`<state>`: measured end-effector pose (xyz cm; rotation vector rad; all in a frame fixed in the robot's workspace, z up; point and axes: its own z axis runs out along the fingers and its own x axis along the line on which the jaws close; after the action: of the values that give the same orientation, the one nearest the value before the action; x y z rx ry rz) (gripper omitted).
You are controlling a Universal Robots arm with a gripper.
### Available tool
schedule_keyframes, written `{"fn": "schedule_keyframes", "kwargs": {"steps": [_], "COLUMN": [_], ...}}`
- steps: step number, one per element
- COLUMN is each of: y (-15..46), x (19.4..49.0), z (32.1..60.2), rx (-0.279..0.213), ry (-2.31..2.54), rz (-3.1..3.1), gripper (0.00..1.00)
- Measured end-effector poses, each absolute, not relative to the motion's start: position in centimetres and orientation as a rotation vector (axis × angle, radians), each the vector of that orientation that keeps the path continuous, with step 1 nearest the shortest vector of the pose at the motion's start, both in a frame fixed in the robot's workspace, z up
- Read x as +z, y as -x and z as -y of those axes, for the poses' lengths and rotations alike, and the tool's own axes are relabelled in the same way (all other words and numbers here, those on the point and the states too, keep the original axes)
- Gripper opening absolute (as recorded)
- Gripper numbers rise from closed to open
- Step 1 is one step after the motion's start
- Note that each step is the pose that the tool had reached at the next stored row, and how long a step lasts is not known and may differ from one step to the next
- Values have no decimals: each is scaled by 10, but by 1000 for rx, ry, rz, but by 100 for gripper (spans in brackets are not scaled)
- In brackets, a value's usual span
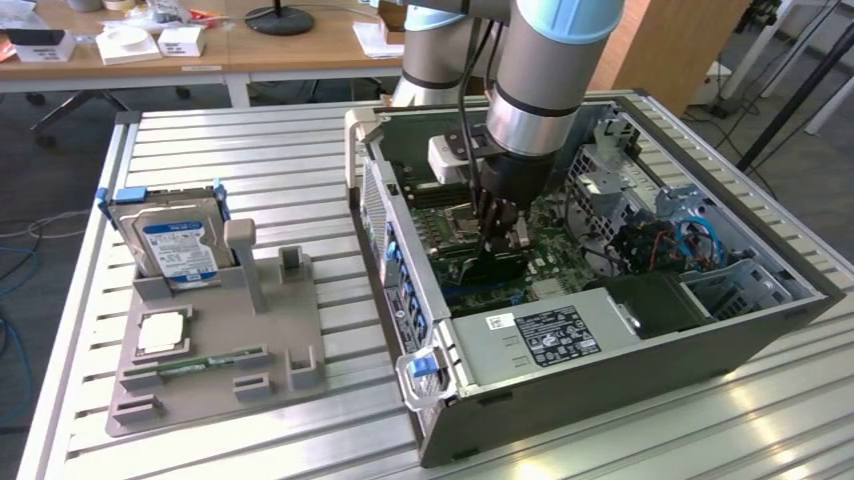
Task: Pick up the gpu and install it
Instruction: 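Press down on the gpu until it lock into place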
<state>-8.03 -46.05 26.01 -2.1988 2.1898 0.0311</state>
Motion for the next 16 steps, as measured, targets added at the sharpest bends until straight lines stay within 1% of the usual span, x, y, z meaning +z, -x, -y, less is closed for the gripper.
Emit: {"fn": "schedule_keyframes", "kwargs": {"steps": [3,16], "y": [80,80], "x": [264,309], "z": [460,461], "rx": [32,31], "ry": [2197,2199], "rz": [-2188,-2190], "gripper": [10,10]}}
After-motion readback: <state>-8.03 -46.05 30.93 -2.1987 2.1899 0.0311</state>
